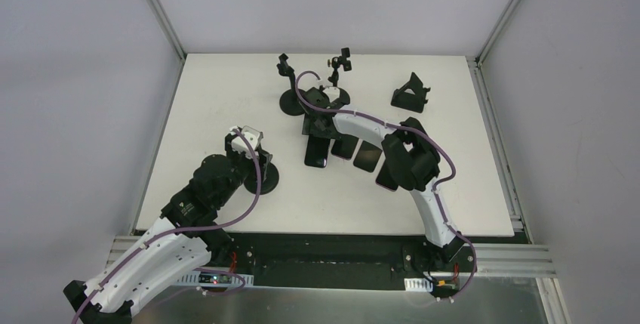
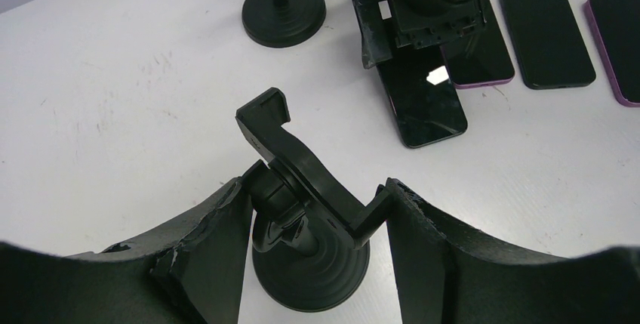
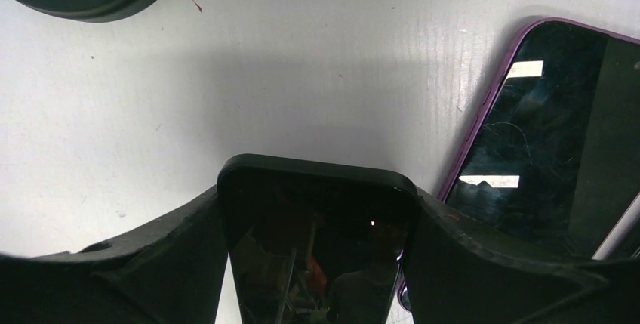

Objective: Remove the phone from the phone stand
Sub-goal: Place the phone at the center of the board, then place the phone stand at the center of the board.

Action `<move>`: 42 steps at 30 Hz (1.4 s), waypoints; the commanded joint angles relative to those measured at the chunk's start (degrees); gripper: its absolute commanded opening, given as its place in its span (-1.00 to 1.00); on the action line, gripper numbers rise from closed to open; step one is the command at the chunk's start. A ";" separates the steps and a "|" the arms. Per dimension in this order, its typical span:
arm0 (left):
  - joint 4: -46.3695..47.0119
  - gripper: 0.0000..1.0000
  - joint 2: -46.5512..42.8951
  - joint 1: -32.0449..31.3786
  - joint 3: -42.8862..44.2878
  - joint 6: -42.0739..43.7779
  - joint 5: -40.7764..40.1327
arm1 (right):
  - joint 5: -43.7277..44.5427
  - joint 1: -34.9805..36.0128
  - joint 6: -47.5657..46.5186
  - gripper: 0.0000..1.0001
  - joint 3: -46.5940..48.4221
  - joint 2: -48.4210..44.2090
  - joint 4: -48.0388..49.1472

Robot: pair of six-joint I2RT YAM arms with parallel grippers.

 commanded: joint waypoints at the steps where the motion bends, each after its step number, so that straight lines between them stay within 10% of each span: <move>1: -0.78 -1.00 0.51 0.46 0.42 -0.15 0.97 | 0.71 0.15 0.81 -0.02 1.26 0.17 0.56; 18: -0.61 -1.00 1.76 0.46 0.94 -0.66 1.41 | -1.07 0.19 -0.66 0.68 0.56 -0.47 0.79; 42: 8.26 -1.00 15.07 11.43 11.31 0.03 3.96 | -9.87 -0.58 -4.27 0.74 -9.24 -28.75 3.75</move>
